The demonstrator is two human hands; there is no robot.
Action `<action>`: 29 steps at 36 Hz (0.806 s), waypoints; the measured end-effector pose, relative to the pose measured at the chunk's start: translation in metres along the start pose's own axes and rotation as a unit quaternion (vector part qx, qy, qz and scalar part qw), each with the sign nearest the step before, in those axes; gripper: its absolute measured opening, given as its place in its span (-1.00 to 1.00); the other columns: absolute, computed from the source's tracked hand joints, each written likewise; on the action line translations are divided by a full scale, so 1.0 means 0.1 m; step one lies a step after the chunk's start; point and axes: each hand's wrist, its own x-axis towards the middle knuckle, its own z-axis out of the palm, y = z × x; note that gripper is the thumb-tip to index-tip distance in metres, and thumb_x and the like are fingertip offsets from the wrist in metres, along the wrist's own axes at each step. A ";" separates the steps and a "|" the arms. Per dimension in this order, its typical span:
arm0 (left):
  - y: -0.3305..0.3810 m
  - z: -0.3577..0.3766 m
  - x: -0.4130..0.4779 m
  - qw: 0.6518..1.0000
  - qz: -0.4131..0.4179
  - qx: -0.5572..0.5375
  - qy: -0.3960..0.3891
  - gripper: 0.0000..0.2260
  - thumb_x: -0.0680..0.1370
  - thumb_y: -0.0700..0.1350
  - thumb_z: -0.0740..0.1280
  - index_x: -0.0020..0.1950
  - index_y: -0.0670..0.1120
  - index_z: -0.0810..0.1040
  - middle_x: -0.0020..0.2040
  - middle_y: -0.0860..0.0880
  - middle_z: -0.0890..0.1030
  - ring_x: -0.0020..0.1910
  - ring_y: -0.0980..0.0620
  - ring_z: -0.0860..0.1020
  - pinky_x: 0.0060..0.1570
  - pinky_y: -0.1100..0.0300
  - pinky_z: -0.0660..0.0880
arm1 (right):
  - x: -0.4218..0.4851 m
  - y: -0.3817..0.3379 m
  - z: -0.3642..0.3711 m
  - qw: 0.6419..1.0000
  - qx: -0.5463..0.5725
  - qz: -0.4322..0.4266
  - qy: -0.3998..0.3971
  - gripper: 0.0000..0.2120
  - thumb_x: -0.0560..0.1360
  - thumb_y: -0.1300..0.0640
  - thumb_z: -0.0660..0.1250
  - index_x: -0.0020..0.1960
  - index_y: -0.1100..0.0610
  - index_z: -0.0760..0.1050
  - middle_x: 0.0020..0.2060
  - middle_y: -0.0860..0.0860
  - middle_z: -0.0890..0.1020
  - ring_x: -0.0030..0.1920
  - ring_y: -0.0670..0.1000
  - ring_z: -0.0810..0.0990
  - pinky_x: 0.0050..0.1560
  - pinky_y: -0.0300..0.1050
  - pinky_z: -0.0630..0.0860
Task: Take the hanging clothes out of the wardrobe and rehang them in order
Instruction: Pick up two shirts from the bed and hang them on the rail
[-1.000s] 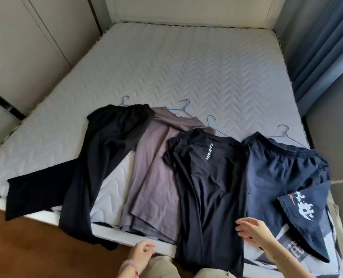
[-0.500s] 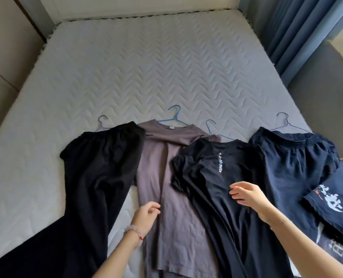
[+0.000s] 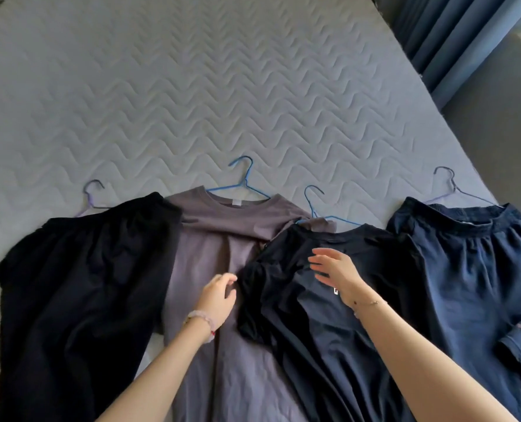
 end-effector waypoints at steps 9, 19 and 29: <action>0.18 0.39 0.79 0.986 -0.050 0.154 -0.051 -0.57 0.61 0.04 0.10 0.45 -0.07 0.25 0.44 -0.04 0.35 0.40 -0.10 0.31 0.31 0.01 0.30 | 0.51 0.22 0.21 0.998 0.043 0.038 -0.012 -0.64 0.55 0.22 0.23 0.34 0.18 0.39 0.14 0.10 0.55 0.18 0.06 0.53 0.23 -0.01 0.48; 0.14 0.52 0.85 0.997 -0.065 0.021 -0.019 -0.70 0.59 -0.01 0.19 0.28 -0.07 0.45 0.29 -0.07 0.51 0.28 -0.09 0.44 0.23 0.06 0.39 | 0.68 0.21 0.46 0.995 0.086 0.050 -0.016 -0.63 0.53 0.10 0.31 0.27 0.25 0.42 0.12 0.15 0.56 0.13 0.08 0.55 0.16 -0.04 0.51; 0.09 0.51 0.66 0.987 0.000 -0.156 -0.030 -0.91 0.51 -0.11 0.33 -0.01 -0.03 0.58 -0.06 0.04 0.65 -0.04 0.08 0.58 0.06 0.23 0.48 | 0.82 0.09 0.77 0.993 0.093 0.056 0.052 -0.76 0.41 0.16 0.45 -0.28 0.17 0.39 -0.28 0.07 0.49 -0.27 0.03 0.54 -0.27 -0.14 0.56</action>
